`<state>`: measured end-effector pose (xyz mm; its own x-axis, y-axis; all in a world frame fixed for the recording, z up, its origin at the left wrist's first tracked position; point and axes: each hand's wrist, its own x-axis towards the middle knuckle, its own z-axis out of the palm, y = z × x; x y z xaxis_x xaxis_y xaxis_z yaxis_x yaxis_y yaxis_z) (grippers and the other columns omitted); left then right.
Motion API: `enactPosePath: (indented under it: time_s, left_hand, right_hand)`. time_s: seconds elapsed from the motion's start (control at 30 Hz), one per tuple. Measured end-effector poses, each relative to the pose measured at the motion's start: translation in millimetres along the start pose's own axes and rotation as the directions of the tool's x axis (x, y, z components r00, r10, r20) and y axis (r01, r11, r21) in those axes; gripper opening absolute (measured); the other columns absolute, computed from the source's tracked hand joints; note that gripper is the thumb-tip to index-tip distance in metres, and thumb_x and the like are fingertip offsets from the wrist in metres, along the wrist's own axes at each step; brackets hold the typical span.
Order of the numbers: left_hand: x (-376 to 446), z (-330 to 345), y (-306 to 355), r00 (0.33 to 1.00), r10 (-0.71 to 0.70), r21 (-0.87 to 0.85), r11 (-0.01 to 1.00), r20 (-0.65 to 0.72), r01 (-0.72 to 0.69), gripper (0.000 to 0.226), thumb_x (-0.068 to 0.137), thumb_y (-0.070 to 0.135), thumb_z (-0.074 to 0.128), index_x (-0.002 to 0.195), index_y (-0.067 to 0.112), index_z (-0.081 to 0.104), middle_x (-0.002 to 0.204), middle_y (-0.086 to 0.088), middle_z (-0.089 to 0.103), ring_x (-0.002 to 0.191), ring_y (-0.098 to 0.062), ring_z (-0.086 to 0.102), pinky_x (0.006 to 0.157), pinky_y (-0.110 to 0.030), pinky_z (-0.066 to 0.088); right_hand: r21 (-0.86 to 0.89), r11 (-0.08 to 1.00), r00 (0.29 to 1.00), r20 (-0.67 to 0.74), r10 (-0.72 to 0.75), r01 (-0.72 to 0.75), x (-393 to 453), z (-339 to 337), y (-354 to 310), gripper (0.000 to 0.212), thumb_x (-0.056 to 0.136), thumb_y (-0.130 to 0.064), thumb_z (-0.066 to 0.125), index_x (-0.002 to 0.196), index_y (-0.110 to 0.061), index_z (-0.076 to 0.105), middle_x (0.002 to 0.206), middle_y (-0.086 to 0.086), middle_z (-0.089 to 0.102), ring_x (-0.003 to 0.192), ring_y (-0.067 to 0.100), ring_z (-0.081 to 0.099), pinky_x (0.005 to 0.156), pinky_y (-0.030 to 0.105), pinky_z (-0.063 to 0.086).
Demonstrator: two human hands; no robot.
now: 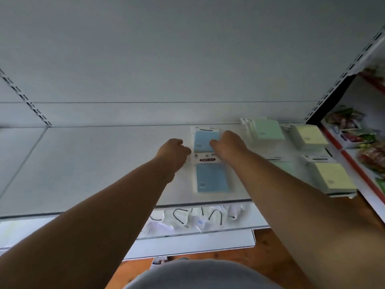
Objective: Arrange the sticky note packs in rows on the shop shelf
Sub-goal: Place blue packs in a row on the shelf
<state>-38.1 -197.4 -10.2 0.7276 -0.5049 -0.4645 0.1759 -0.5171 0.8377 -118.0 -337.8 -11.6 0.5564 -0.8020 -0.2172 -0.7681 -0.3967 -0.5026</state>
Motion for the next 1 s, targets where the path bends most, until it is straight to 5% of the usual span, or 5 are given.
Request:
enactPosePath:
  time_s: [0.13,0.2,0.27,0.63,1.0]
  left_hand:
    - [18.8,-4.4,14.0,0.998,-0.043,-0.203,0.978,0.050,0.052,0.037,0.096,0.015,0.053,0.133,0.008,0.051,0.120,-0.009,0.061,0.115,-0.026,0.059,0.095,-0.033,0.050]
    - [21.7,-1.3,9.6,0.988,0.102,0.380,0.914,0.119,-0.141,0.036,0.091,0.020,0.062,0.125,0.012,0.054,0.106,0.000,0.062,0.105,-0.020,0.062,0.081,-0.024,0.048]
    - [33.0,-7.2,13.9,0.995,0.004,0.036,0.999,0.097,-0.007,0.036,0.087,0.018,0.065,0.120,0.005,0.054,0.089,-0.001,0.059,0.083,-0.018,0.063,0.064,-0.019,0.046]
    - [33.0,-117.1,-49.3,0.831,0.384,0.295,0.914,-0.402,-0.280,0.027,0.096,0.016,0.050,0.121,0.013,0.061,0.117,-0.002,0.055,0.093,-0.016,0.056,0.080,-0.026,0.045]
    - [23.8,-172.9,-97.4,0.784,0.478,0.524,0.819,-0.397,-0.234,0.018,0.096,0.014,0.048,0.100,0.005,0.063,0.103,-0.012,0.063,0.096,-0.030,0.056,0.067,-0.024,0.028]
  right_hand:
    - [-0.061,0.994,0.994,0.052,0.091,-0.088,15.0,2.3,-20.5,0.029,0.087,-0.023,0.060,0.105,-0.001,0.062,0.098,0.016,0.064,0.084,0.031,0.060,0.069,0.028,0.042]
    - [0.001,0.986,0.984,0.060,0.167,-0.167,19.3,4.6,-27.9,0.024,0.084,-0.019,0.063,0.100,-0.001,0.063,0.089,0.013,0.061,0.081,0.030,0.061,0.066,0.028,0.043]
    - [0.062,0.979,0.980,0.053,0.191,-0.194,20.0,9.8,-32.4,0.021,0.081,-0.017,0.066,0.095,-0.001,0.065,0.089,0.012,0.065,0.084,0.030,0.067,0.065,0.029,0.048]
    - [0.208,0.916,0.936,-0.162,-0.313,0.343,-37.2,89.0,-118.3,0.016,0.081,-0.019,0.067,0.083,-0.016,0.051,0.083,0.002,0.059,0.076,0.023,0.054,0.064,0.027,0.037]
    - [0.143,0.863,0.861,-0.248,-0.444,0.485,-61.6,155.5,-145.5,0.015,0.089,-0.015,0.061,0.089,-0.001,0.064,0.094,0.016,0.065,0.090,0.032,0.060,0.074,0.031,0.043]
